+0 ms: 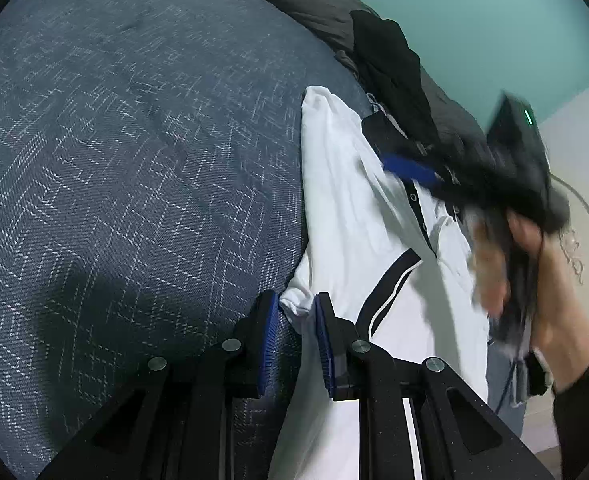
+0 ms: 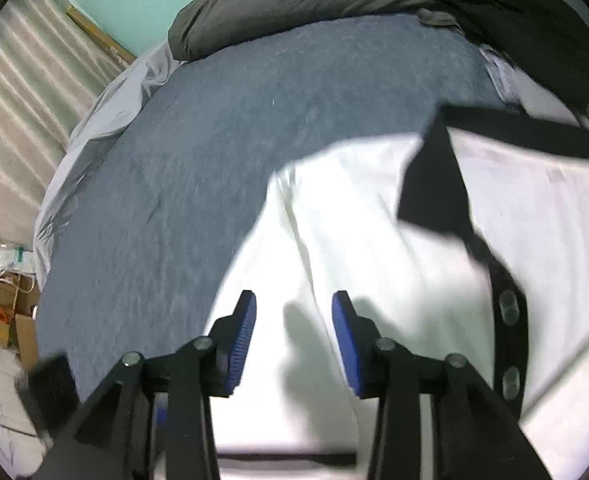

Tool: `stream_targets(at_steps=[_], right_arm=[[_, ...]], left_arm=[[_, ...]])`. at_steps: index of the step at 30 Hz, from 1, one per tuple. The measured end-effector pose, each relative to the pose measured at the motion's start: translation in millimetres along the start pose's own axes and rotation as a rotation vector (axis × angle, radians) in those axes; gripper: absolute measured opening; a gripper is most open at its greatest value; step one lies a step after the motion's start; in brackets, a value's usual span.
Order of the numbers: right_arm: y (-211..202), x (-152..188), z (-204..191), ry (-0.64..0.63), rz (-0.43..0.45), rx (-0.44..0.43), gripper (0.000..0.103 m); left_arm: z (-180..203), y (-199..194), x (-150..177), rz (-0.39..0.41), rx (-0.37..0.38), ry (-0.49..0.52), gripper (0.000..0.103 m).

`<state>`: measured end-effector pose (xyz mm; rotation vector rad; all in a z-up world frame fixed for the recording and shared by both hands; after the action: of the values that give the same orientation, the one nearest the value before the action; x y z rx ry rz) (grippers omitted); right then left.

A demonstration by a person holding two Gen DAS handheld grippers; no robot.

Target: Fold clothes

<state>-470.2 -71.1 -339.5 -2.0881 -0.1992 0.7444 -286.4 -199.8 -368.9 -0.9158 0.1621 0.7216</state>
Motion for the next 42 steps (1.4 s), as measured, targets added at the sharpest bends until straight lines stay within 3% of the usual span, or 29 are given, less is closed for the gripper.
stream_targets(at_steps=[6,11,15,19,25,34,42], right_arm=[[-23.5,45.5,11.4,0.040,-0.013,-0.006,0.040],[-25.1,62.5,19.0,0.084,-0.017,-0.006,0.040],[-27.4,68.3,25.3,0.115,0.001,0.000,0.014],[-32.5,69.8,30.7,0.132,0.022,-0.017,0.005],[-49.6,66.8,35.7,0.149,0.091,-0.024,0.004],[-39.9,68.7,39.5,0.142,0.077,0.042,0.004],[-43.3,76.0,45.5,0.153,0.094,0.028,0.004]], left_arm=[[3.6,-10.1,-1.9,0.017,-0.003,-0.008,0.021],[-5.3,-22.6,-9.0,0.062,-0.030,-0.027,0.021],[-12.9,-17.4,-16.6,0.066,-0.033,-0.049,0.021],[-12.4,-15.8,-15.7,0.057,-0.014,-0.051,0.021],[-12.3,-16.8,-12.7,0.051,-0.015,-0.050,0.021],[0.3,-10.2,-8.7,0.034,0.037,-0.027,0.021],[4.0,-8.0,-6.5,0.017,0.098,-0.034,0.017]])
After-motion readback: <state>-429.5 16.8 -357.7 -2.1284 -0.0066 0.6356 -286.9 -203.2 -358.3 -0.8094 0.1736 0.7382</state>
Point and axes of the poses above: each gripper's, at about its wrist camera, not at the fingertips, and y roughly the way its jaws point, z to its right, x to its underside, the point moved 6 cm from there along y, roughly the way its jaws point
